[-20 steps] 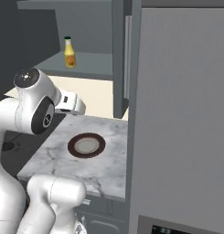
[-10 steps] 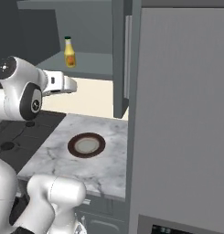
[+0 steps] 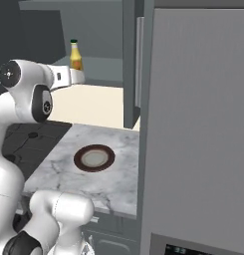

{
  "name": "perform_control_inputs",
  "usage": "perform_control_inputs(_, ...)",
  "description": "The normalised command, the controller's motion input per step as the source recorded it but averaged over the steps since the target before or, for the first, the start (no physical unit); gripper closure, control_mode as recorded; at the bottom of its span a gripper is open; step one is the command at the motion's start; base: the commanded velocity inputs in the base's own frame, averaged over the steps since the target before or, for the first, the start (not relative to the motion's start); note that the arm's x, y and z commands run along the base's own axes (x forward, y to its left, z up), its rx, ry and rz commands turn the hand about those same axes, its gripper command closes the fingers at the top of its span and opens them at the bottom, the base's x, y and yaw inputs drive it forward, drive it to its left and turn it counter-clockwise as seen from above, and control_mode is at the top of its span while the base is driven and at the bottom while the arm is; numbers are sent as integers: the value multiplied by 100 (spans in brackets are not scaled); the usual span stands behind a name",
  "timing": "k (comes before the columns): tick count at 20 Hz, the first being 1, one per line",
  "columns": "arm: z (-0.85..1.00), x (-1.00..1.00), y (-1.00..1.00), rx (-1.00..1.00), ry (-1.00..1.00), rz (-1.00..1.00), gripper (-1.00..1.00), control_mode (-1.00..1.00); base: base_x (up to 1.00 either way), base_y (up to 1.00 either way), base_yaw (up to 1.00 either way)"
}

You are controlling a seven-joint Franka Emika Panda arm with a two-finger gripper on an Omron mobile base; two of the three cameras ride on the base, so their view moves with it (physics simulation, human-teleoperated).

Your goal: Move the hot dog bun to the plate on the dining table and place the condiment next to that plate. Then navigate to the fridge and take the sausage and place it on the plate as well.

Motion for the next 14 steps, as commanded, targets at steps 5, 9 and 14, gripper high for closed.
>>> perform_control_inputs(5,60,2,10,5,-11,13,-100,-100,0,0,0)
perform_control_inputs(9,17,-9,1,5,-11,17,-100,-100,0,0,0)
perform_control_inputs(14,1,0,11,0,-9,8,-100,-100,0,0,0)
